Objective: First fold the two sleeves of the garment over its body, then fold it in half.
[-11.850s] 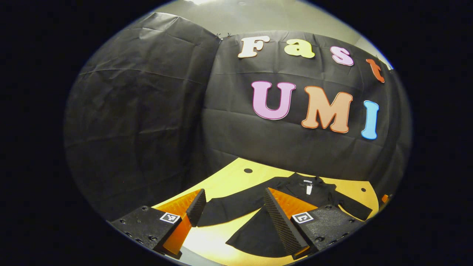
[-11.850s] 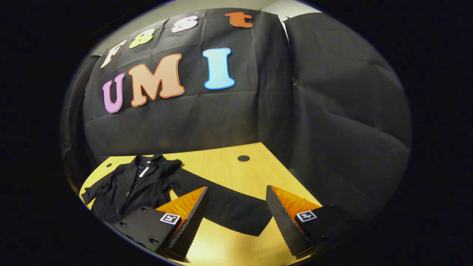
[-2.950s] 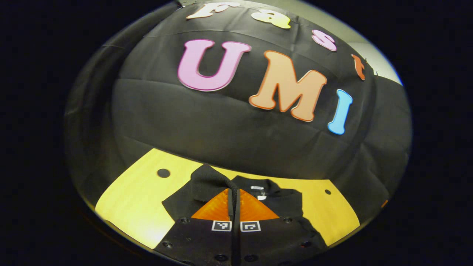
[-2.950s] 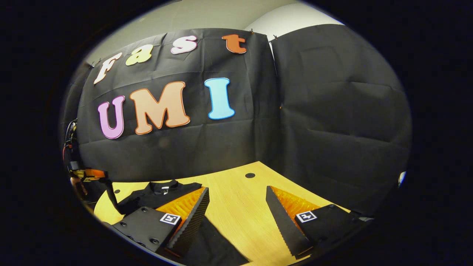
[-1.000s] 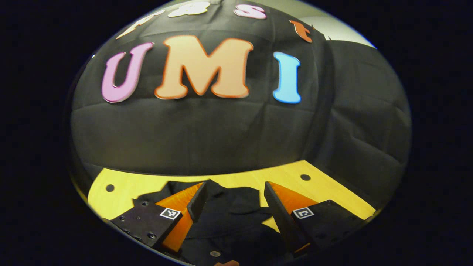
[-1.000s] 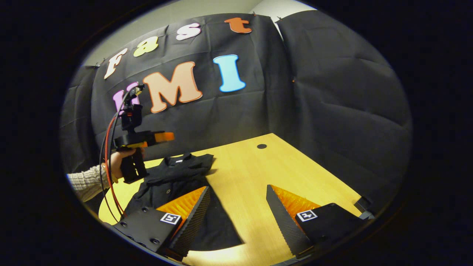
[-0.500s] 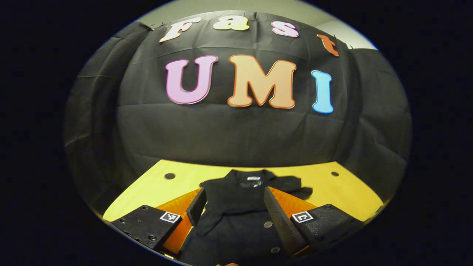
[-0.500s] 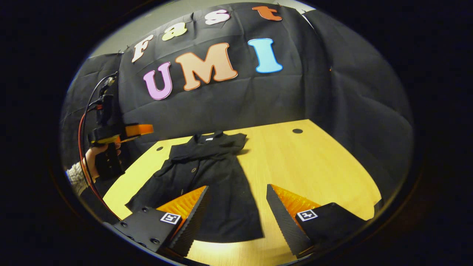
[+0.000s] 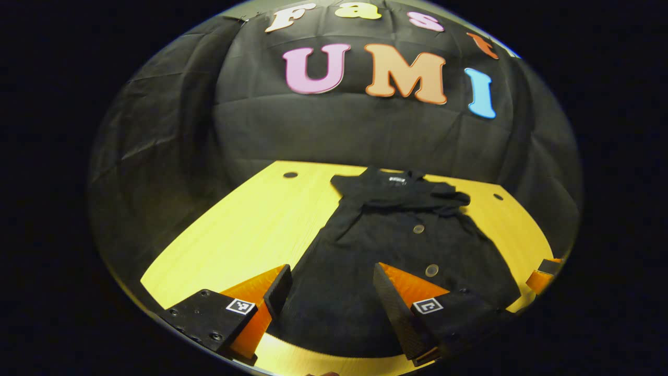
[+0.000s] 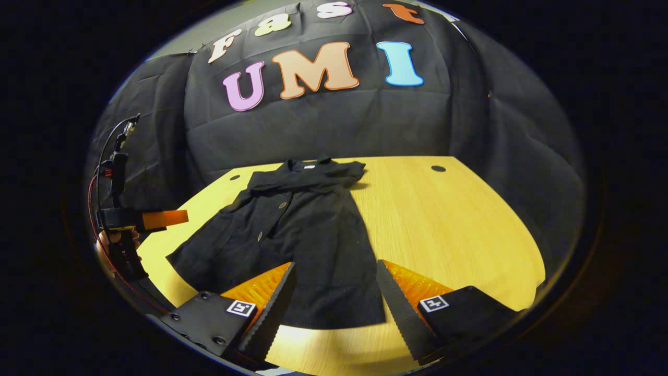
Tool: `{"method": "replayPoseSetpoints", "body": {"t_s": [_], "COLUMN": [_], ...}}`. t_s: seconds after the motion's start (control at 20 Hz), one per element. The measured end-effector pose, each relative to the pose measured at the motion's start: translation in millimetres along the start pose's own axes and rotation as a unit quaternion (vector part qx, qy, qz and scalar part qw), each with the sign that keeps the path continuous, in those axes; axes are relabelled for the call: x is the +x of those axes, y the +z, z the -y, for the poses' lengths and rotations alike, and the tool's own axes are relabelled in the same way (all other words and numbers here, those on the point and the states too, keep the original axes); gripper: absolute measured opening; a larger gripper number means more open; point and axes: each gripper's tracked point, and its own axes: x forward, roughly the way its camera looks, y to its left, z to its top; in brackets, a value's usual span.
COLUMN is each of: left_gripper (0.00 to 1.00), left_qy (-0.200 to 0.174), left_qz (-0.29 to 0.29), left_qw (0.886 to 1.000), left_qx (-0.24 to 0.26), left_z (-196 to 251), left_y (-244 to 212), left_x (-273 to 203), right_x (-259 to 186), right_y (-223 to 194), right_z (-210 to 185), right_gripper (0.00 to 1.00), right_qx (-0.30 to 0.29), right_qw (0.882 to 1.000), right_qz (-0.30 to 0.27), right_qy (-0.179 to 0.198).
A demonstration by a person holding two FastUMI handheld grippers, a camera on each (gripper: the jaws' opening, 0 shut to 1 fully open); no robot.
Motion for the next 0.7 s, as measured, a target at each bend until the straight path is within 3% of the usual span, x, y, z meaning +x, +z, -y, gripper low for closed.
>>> {"method": "replayPoseSetpoints", "body": {"t_s": [0.35,0.7], "left_gripper": [0.95,0.94], "left_qy": [0.021,0.024], "left_qz": [-0.084,-0.122], "left_qw": [0.996,0.991], "left_qx": [0.019,0.039], "left_z": [-22,-28], "left_y": [-69,-96], "left_x": [-7,-8], "right_x": [14,22], "right_y": [-28,-66], "right_z": [13,23], "right_gripper": [0.98,0.98], "right_qx": [-0.011,-0.015], "right_qw": [0.999,0.995], "right_qz": [-0.033,-0.096], "right_qy": [-0.022,-0.032]}}
